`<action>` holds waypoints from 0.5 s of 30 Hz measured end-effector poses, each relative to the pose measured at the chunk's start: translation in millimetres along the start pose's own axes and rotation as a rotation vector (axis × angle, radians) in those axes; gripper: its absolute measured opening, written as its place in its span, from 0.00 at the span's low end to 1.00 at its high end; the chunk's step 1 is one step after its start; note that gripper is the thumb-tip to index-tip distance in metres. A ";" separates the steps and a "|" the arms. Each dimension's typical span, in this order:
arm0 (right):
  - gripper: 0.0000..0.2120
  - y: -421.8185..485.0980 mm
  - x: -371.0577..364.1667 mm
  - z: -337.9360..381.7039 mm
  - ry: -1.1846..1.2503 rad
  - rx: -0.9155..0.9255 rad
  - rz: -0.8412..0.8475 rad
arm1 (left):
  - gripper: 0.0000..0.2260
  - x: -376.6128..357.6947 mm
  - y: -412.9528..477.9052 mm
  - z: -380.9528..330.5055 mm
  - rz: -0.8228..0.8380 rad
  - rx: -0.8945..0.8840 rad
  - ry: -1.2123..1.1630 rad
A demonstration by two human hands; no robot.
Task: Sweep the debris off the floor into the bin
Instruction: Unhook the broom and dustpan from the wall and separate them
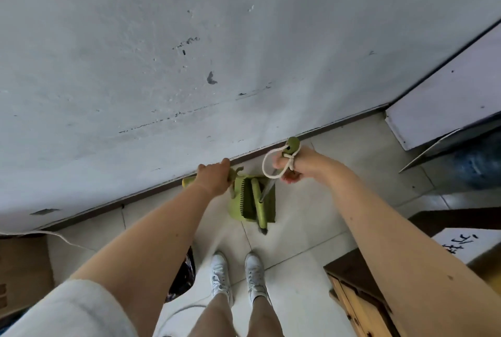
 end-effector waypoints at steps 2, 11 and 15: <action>0.05 -18.7 4.1 -9.2 0.117 -0.023 0.037 | 0.14 -0.2 -7.7 -17.1 0.033 -0.039 -0.099; 0.14 -101.0 9.3 -63.8 0.874 -0.216 0.001 | 0.14 30.6 -27.0 -106.7 0.240 -0.335 0.053; 0.15 -147.8 -15.7 -70.7 0.944 -0.242 0.039 | 0.12 39.5 -57.4 -141.2 0.404 -0.491 0.188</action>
Point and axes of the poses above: each hand's wrist, its own y-axis towards the middle knuckle, its own x-axis out of the back of the hand, z = x × y, the point moved 2 cm from there along y, towards the middle knuckle, and after that the axes turned 10 degrees about -y, right-handed, at the moved point
